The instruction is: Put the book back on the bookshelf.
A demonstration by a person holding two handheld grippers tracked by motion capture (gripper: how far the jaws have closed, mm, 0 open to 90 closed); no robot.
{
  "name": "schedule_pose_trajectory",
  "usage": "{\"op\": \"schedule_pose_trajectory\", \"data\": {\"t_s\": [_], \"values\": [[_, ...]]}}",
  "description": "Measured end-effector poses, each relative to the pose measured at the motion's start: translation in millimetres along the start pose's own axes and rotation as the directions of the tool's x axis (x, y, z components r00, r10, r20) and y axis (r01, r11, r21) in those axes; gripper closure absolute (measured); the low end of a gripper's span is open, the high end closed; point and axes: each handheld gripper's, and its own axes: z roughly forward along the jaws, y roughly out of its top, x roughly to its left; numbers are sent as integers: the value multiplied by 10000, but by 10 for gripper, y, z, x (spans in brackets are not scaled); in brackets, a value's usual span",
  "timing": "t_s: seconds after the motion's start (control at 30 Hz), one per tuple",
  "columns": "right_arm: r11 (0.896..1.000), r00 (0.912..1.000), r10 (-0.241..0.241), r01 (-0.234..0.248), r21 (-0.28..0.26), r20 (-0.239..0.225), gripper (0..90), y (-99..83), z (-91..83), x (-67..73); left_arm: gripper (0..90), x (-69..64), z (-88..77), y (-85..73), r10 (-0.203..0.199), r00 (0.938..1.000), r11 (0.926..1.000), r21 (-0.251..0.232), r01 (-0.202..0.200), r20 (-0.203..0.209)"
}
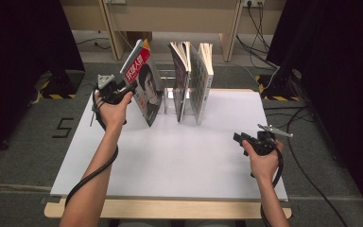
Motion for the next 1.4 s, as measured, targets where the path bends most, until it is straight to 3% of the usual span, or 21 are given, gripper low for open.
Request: {"op": "schedule_pose_trajectory", "data": {"t_s": [0.5, 0.83, 1.4], "values": [[10000, 10000, 6, -6, -39, 7, 594, 1, -2, 1, 450, 57, -147, -80, -152, 9999, 9993, 331, 153, -54], [10000, 10000, -31, 31, -42, 18, 594, 1, -3, -4, 445, 105, -240, -210, 100, 9998, 9981, 617, -89, -179], [10000, 10000, 10, -10, 46, 18, 594, -5, 2, 13, 440, 236, -415, -328, 80, 9999, 9949, 1008, -67, -124]]}}
